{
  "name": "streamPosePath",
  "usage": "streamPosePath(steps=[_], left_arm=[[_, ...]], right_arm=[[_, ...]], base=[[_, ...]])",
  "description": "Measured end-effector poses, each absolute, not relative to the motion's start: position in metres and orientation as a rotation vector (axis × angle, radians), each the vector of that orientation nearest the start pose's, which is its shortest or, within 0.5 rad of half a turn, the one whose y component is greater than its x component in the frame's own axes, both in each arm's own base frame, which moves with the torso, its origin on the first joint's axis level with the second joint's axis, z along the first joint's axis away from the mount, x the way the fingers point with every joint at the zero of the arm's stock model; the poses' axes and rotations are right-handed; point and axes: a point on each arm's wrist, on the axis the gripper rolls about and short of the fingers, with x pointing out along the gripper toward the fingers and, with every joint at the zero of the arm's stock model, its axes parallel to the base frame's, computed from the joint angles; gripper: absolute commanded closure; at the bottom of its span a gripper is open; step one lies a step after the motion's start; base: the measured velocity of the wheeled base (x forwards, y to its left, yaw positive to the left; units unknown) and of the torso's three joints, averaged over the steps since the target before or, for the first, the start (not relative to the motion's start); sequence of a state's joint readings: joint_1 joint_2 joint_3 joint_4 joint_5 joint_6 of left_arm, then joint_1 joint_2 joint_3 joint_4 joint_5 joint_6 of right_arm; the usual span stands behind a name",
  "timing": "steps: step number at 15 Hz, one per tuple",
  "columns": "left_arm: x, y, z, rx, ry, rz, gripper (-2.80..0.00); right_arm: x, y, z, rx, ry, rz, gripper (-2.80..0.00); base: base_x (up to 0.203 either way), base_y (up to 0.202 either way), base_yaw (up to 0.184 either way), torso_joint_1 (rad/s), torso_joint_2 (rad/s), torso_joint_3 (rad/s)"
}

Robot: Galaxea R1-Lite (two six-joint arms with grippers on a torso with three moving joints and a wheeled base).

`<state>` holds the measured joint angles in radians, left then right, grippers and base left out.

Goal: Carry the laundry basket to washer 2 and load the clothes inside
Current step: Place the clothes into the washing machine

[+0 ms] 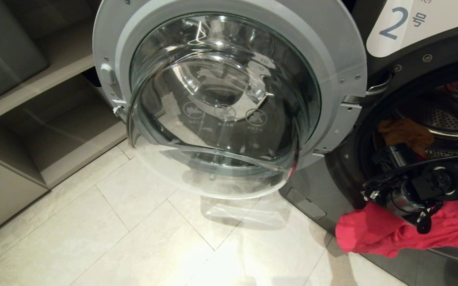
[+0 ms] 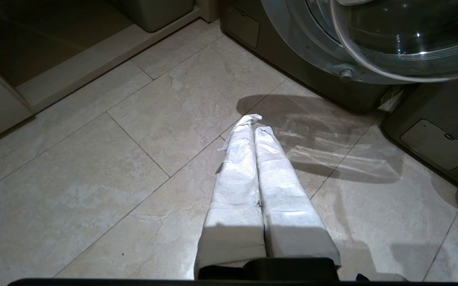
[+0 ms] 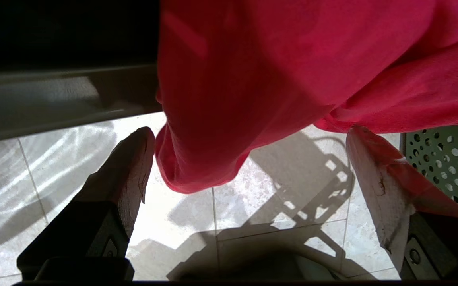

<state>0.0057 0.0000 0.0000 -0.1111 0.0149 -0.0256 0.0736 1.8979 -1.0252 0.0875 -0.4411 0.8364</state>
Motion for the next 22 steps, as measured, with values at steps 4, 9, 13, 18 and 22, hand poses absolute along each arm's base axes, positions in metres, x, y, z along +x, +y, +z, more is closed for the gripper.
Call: streamPosePath(steps=[4, 9, 13, 18, 22], left_arm=[[-0.023, 0.0, 0.087, -0.026, -0.111, 0.02, 0.0], [-0.023, 0.0, 0.087, -0.026, -0.111, 0.019, 0.0], [-0.023, 0.0, 0.087, -0.026, -0.111, 0.02, 0.0], [-0.023, 0.0, 0.087, -0.026, -0.111, 0.02, 0.0], [-0.023, 0.0, 0.087, -0.026, -0.111, 0.02, 0.0]], right_arm=[[0.334, 0.012, 0.114, 0.524, 0.706, -0.723, -2.8], [0.343, 0.003, 0.11, 0.519, 0.7, -0.758, 0.0], [0.345, -0.002, 0.104, 0.518, 0.71, -0.776, 0.0], [0.339, -0.016, 0.117, 0.49, 0.696, -0.78, 0.0], [0.336, -0.021, 0.15, 0.424, 0.565, -0.823, 0.0]], base=[[0.0, 0.0, 0.0, 0.0, 0.0, 0.0], [0.0, 0.0, 0.0, 0.0, 0.0, 0.0], [0.0, 0.0, 0.0, 0.0, 0.0, 0.0], [0.0, 0.0, 0.0, 0.0, 0.0, 0.0], [0.0, 0.0, 0.0, 0.0, 0.0, 0.0]])
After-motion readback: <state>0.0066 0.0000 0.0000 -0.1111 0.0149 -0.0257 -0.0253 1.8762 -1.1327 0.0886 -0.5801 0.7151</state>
